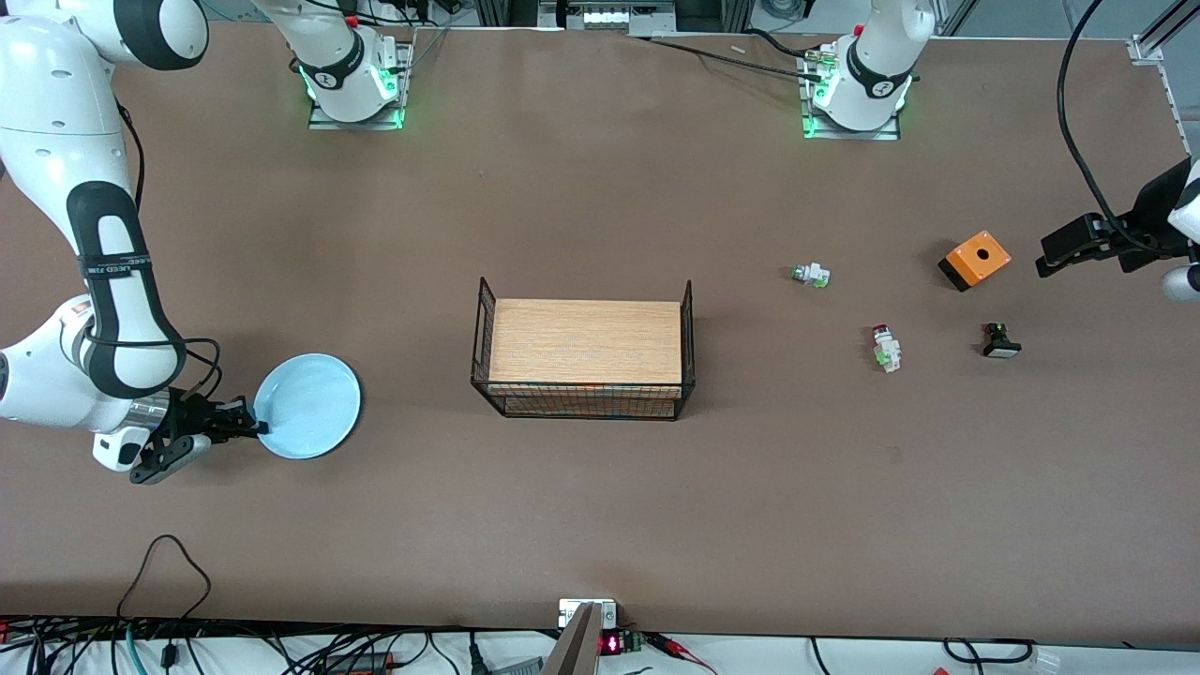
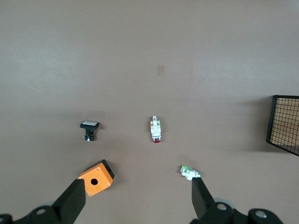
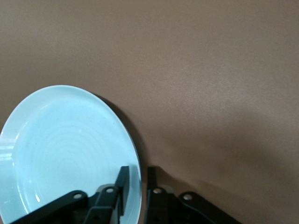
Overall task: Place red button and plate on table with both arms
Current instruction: 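Lower the plate onto the table and open the right gripper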
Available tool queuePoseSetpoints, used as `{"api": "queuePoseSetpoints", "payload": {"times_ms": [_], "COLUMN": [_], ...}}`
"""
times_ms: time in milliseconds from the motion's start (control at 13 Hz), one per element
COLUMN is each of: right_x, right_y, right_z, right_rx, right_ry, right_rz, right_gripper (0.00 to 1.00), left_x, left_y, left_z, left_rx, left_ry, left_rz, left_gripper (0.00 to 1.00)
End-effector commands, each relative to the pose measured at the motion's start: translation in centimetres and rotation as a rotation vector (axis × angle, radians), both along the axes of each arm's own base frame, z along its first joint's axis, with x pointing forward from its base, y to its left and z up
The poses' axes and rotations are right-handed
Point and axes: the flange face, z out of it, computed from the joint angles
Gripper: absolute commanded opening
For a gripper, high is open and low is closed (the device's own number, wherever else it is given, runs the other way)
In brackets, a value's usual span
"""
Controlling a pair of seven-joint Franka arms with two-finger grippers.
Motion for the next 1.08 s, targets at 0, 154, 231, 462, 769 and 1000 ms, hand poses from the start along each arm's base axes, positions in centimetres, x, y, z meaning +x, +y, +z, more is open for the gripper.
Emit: {"api": "queuePoseSetpoints", "payload": {"times_ms": [0,154,231,462,769,1000], "right_x": [0.2,0.2,0.3,2.0,4.3,3.6], "right_y": [0.0,0.1,0.1,3.4,10.4,13.8], "right_z": [0.4,0.4,0.6,5.4,14.5,21.8], "right_rx": [0.035,0.043,0.049,0.06,-0.057,-0.152], "right_ry": [-0.016,-0.015,-0.017,-0.063,0.12,0.222], "right_rz": [0.003,0.0,-0.006,0.049,-0.092,-0.183], "right_gripper": [1.0,1.0,1.0,1.0,1.0,1.0], "left_x": [-0.7,-0.8,-0.8,-0.7,-0.8,-0.9], "left_y": [0.0,0.6,0.9,0.4,0.5,0.6], "left_z": [0.5,0.3,0.3,0.4,0.3,0.3], "left_rx": [-0.017,-0.017,-0.017,-0.013,-0.01,-0.01], "left_ry": [-0.017,-0.011,-0.011,-0.012,-0.008,0.001], "left_rz": [-0.008,0.003,0.007,-0.002,-0.002,-0.001], "left_gripper": [1.0,1.0,1.0,1.0,1.0,1.0]}}
